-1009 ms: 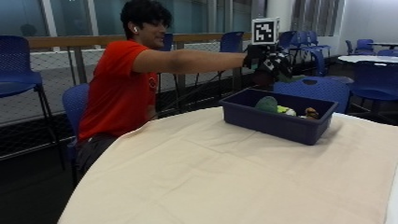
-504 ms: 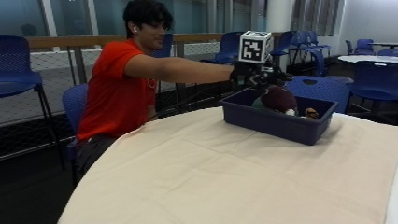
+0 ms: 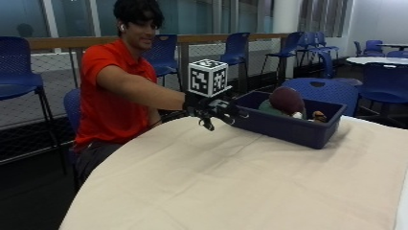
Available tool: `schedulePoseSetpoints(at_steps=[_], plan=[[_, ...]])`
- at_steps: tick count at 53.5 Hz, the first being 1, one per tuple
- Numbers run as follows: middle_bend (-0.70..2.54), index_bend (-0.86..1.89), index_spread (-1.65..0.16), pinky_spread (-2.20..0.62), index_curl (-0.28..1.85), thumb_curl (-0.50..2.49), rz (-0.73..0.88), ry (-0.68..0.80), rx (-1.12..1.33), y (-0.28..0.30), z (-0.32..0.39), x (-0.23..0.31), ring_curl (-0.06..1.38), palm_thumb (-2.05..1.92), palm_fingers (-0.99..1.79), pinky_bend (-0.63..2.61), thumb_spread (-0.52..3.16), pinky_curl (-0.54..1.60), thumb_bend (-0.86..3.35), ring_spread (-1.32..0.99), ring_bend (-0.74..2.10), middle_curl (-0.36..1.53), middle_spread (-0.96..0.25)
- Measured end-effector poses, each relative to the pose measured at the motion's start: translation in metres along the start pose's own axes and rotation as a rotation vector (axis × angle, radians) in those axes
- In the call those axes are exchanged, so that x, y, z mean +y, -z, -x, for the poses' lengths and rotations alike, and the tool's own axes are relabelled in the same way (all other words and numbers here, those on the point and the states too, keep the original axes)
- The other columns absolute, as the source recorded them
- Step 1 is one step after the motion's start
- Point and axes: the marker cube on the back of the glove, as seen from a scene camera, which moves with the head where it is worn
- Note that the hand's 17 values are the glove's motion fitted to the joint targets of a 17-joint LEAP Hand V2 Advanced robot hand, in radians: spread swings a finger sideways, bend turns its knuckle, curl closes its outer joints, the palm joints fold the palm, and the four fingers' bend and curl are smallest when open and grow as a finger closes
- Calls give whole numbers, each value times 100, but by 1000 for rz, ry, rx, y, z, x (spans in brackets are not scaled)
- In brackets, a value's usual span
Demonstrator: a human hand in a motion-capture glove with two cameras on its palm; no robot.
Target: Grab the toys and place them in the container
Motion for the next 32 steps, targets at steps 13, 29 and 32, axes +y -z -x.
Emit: schedulePoseSetpoints(at_steps=[13,29,32], plan=[[12,18,-38,13,48,21,7,5,-57,-15,-41,45,15,-11,-17,107,110,32,-8,6,14,23,-6],[13,19,-38,13,45,18,-19,-33,-83,-13,-88,77,13,-11,-16,105,110,32,-8,6,14,22,-6],[13,19,-38,13,45,17,-22,-39,-88,-12,-92,80,12,-10,-16,105,110,32,-7,6,14,22,-6]])
